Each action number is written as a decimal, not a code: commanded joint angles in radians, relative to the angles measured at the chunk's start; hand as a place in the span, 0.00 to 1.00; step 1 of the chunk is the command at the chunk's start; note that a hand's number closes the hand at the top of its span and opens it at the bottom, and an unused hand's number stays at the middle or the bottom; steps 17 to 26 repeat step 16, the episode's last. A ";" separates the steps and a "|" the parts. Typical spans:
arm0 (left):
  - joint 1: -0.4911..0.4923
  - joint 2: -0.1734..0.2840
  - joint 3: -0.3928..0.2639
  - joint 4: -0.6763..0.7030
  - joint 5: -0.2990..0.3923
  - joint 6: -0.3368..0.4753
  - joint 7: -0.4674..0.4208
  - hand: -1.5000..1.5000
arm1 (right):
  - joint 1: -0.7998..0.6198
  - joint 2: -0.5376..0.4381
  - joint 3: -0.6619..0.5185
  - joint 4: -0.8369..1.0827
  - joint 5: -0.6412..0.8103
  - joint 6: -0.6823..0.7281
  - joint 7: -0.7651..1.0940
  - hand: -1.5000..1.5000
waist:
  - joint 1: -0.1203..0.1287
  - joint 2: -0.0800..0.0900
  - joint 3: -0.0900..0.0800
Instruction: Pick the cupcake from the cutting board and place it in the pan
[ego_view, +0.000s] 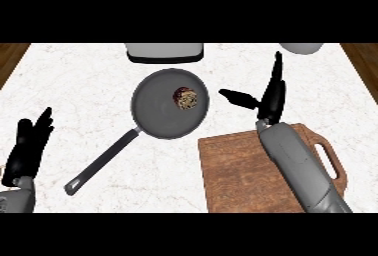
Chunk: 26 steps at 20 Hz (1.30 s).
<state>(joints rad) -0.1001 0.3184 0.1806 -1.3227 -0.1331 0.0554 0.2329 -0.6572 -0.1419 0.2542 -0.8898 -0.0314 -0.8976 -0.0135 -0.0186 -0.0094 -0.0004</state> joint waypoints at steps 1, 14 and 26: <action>0.015 0.030 0.030 -0.018 0.024 -0.025 0.024 0.50 | 0.204 -0.102 0.061 -0.273 0.003 0.071 0.057 0.00 | -0.027 -0.009 -0.001; 0.005 -0.010 0.017 -0.008 0.014 -0.036 -0.012 0.50 | 0.713 -0.389 -0.010 -0.933 0.009 0.193 0.209 0.00 | 0.007 0.006 0.000; 0.003 -0.021 -0.005 -0.028 -0.025 -0.018 0.012 0.50 | 0.751 -0.395 -0.107 -0.903 -0.031 0.278 0.136 0.00 | 0.012 0.008 0.000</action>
